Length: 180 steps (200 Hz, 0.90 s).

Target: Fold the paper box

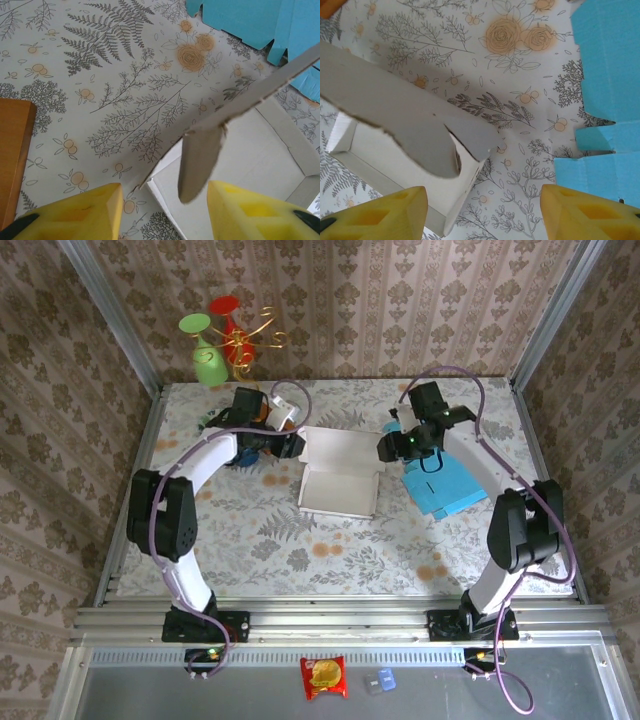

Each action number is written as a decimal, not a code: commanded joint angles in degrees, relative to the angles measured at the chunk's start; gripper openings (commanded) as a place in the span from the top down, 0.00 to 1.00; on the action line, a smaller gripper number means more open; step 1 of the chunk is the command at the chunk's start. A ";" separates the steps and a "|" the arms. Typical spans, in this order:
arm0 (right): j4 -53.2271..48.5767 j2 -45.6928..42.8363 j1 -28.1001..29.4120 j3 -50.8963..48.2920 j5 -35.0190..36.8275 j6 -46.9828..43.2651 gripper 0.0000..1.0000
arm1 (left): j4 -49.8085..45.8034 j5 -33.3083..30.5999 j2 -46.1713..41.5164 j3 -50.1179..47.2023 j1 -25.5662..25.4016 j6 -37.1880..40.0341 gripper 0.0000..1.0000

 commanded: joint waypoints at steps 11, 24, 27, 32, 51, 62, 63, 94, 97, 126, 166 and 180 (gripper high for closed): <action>-2.49 3.41 -0.27 4.14 -1.27 -4.37 0.39 | -1.10 1.96 2.28 3.11 -0.09 3.81 0.52; -2.91 4.58 -0.23 5.35 -1.36 -4.95 0.41 | -1.76 1.53 2.96 3.93 -0.29 4.23 0.53; -3.01 4.91 -0.26 5.59 -1.44 -5.06 0.42 | -1.79 1.45 3.14 4.13 -0.35 4.27 0.54; -3.10 5.33 -0.29 6.06 -1.53 -5.12 0.42 | -1.98 1.38 3.41 4.42 -0.44 4.28 0.55; -3.28 6.44 -0.17 7.20 -1.89 -5.41 0.45 | -2.16 1.19 4.21 5.29 -0.69 4.12 0.58; -3.37 7.04 -0.20 7.65 -1.97 -5.27 0.46 | -2.19 1.04 4.58 5.70 -0.71 3.97 0.59; -3.37 7.11 -0.20 7.72 -1.97 -5.26 0.47 | -2.21 1.02 4.59 5.74 -0.75 3.95 0.59; -3.47 8.42 -0.16 8.96 -2.32 -5.12 0.51 | -2.25 0.53 5.21 6.32 -1.08 3.93 0.62; -3.44 8.48 -0.20 9.04 -2.33 -5.09 0.51 | -2.23 0.60 5.30 6.38 -1.22 3.92 0.63; -3.49 9.20 -0.16 10.00 -2.89 -4.93 0.55 | -2.73 1.12 5.85 6.85 -1.82 4.27 0.68; -3.49 9.76 -0.05 10.44 -3.07 -4.87 0.61 | -3.16 0.11 6.01 6.79 -2.36 4.54 0.76; -3.47 9.79 -0.07 10.52 -3.10 -4.76 0.63 | -3.29 -0.45 6.01 6.76 -2.53 4.54 0.78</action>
